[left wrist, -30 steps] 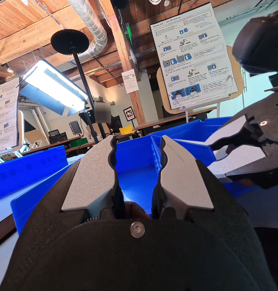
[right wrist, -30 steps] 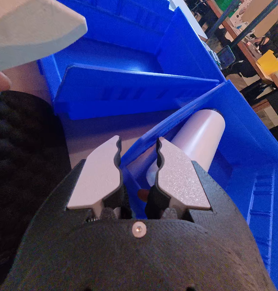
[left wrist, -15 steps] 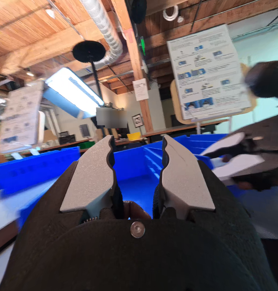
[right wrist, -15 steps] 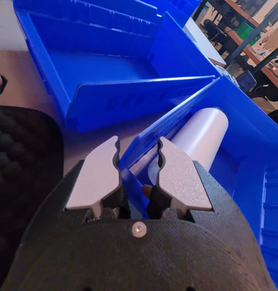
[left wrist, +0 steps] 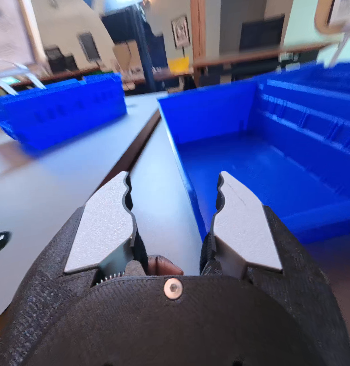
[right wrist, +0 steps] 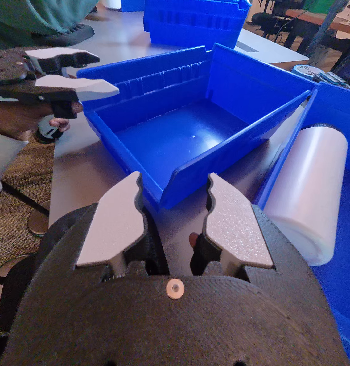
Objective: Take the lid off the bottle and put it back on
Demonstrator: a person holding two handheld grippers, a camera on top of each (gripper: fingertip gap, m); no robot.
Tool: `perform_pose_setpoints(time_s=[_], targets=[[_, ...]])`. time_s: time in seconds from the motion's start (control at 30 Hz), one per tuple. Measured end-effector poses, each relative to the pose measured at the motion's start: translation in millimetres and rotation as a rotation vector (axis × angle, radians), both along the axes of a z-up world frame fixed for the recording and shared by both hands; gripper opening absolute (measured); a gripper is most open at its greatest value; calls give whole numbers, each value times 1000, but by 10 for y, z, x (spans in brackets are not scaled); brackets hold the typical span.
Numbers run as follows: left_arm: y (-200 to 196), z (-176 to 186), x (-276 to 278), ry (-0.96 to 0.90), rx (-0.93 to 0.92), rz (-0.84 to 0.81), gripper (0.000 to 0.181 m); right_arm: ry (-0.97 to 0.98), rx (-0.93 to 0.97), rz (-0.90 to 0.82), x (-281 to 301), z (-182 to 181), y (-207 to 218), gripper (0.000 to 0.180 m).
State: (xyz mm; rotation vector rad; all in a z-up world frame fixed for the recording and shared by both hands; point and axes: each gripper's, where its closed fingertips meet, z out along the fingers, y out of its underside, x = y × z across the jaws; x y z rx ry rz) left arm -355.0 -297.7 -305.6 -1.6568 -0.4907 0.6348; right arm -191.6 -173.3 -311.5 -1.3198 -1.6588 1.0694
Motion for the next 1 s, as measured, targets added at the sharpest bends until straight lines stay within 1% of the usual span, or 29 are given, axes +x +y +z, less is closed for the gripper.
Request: perform_pose_setpoints(time_s=[0.03, 0.07, 0.1, 0.13, 0.17, 0.2, 0.27, 0.33, 0.43, 0.53, 0.6, 0.67, 0.77, 0.87, 0.93, 1.0], targets=[[71, -114, -1, -33, -76, -40, 74, -7, 6, -4, -29, -9, -3, 59], [163, -174, 59, -73, -113, -113, 49, -15, 17, -7, -57, -22, -3, 53], [222, -177, 100, -94, -106, -145, 32, -25, 30, -8, -84, -49, -4, 45], [209, -171, 60, -88, -99, -93, 19, -36, 52, -23, -111, -85, 16, 37], [165, -156, 20, -69, -94, -22, 11, -31, 96, -31, -131, -100, 41, 28], [127, -128, 20, -48, -78, 33, 8, -21, 129, -34, -138, -98, 39, 27], [52, -24, 103, -2, -24, 99, 7, -10, 219, -52, -118, -96, 52, 23], [-58, 161, 213, 69, 55, 155, 6, 40, 306, -55, -94, -30, 48, 20], [-148, 599, 416, 163, 197, 172, 6, 188, 373, -72, -7, 322, 30, 19], [-3, 1121, 713, 251, 318, 111, 6, 344, 428, -126, 241, 821, 161, 18], [226, 1426, 972, 293, 383, 30, 7, 423, 470, -189, 513, 1110, 343, 17], [537, 1663, 1254, 316, 426, -62, 8, 474, 505, -266, 855, 1330, 572, 17], [1152, 1862, 1697, 295, 475, -228, 10, 511, 532, -406, 1440, 1527, 983, 16], [1896, 1842, 2196, 224, 493, -391, 11, 503, 556, -592, 2087, 1572, 1491, 15], [2414, 1707, 2554, 166, 454, -485, 12, 472, 559, -722, 2537, 1522, 1841, 13], [2888, 1523, 2941, 103, 384, -577, 14, 441, 512, -844, 2979, 1415, 2186, 11]])
